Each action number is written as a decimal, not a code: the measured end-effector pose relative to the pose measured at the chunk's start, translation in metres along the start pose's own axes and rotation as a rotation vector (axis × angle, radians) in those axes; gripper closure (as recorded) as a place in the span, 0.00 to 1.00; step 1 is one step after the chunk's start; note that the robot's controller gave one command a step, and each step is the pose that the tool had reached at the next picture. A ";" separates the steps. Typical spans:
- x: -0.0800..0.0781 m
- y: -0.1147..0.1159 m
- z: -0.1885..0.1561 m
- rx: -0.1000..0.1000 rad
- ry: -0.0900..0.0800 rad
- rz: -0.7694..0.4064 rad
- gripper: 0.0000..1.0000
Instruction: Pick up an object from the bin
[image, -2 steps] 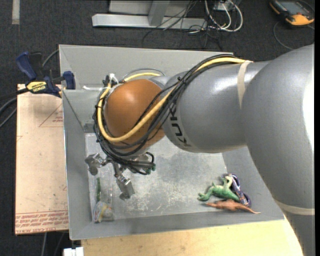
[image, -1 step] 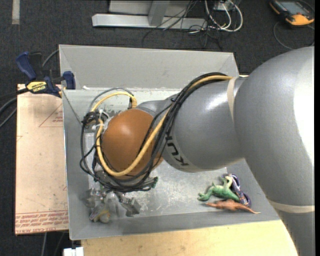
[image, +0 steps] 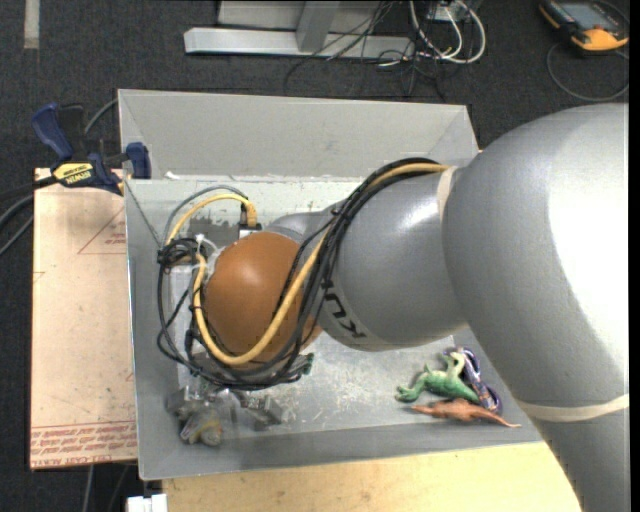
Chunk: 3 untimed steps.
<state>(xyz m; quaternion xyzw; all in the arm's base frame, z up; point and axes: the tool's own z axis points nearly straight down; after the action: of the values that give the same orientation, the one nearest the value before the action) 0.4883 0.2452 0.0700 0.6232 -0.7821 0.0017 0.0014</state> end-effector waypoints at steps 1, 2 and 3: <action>-0.008 0.003 0.000 -0.012 -0.006 -0.245 1.00; -0.008 0.003 0.000 -0.013 -0.006 -0.245 1.00; -0.007 0.005 -0.007 -0.017 -0.004 -0.245 1.00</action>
Offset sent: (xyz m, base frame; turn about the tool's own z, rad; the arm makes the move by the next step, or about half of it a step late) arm 0.0000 0.0000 0.0000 0.0000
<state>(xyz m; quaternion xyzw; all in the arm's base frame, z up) 0.4854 0.2530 0.0768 0.7139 -0.7002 -0.0063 0.0051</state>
